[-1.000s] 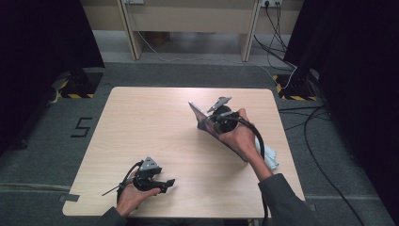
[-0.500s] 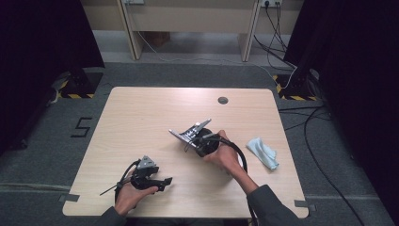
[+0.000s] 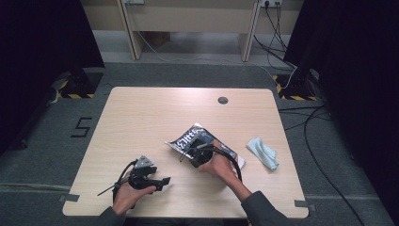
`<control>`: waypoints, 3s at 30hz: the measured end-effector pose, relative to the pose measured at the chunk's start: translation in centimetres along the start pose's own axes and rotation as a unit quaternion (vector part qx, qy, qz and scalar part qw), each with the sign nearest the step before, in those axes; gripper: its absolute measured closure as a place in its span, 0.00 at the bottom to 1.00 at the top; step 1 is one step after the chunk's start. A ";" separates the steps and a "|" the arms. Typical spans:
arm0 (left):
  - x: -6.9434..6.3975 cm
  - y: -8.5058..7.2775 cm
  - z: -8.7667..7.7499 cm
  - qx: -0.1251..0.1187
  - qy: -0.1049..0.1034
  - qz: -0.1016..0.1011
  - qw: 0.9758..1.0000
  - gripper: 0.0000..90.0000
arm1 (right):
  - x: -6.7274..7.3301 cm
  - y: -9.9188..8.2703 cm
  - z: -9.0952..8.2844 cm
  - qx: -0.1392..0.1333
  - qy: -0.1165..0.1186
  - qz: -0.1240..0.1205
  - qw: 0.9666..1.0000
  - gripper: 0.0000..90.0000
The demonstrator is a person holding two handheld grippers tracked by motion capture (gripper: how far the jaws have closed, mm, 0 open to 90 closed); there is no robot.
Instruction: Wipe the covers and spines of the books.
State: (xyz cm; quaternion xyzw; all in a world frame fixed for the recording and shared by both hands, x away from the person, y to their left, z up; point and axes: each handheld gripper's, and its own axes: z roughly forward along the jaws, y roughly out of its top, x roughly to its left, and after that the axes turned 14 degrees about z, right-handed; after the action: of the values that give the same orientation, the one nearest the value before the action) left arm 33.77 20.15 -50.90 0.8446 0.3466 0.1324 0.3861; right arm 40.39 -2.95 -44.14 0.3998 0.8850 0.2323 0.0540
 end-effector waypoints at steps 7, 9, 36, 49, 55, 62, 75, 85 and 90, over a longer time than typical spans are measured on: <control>-0.2 0.0 0.2 0.003 -0.003 0.002 1.000 0.26 | 0.4 -0.9 0.6 -0.001 0.016 0.008 1.000 0.81; -0.2 0.0 0.3 0.004 -0.002 0.002 1.000 0.26 | 0.5 -1.4 1.0 -0.002 0.030 0.017 0.999 0.78; -1.5 0.5 1.1 -0.002 -0.019 0.008 1.000 0.26 | -5.3 -3.7 0.6 -0.083 0.042 0.120 0.988 0.56; -2.5 1.3 2.3 -0.009 -0.027 0.013 0.999 0.25 | -10.0 -5.3 0.9 -0.097 -0.008 0.172 0.980 0.43; -2.8 1.6 2.7 -0.011 -0.030 0.015 0.999 0.25 | -10.8 -5.8 1.0 -0.104 -0.003 0.181 0.978 0.43; -2.9 2.2 3.4 -0.013 -0.028 0.017 0.999 0.25 | -11.9 -6.0 0.7 -0.111 -0.019 0.196 0.974 0.41; -1.8 3.3 4.5 -0.011 -0.015 0.006 1.000 0.22 | -10.5 -7.7 0.9 -0.079 0.004 0.173 0.982 0.41; 0.8 4.6 5.7 0.001 0.017 0.019 1.000 0.24 | -6.9 -10.0 0.0 -0.071 0.014 0.129 0.989 0.38; 1.1 5.1 6.4 0.001 0.023 0.028 0.999 0.24 | -6.2 -10.5 -0.2 -0.070 0.016 0.120 0.990 0.37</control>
State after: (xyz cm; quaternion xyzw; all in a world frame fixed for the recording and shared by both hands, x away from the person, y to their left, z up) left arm 40.18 15.03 -51.40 0.8510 0.3317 0.1620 0.3735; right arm 37.34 -13.62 -49.32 0.4948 0.8127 0.3052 0.0393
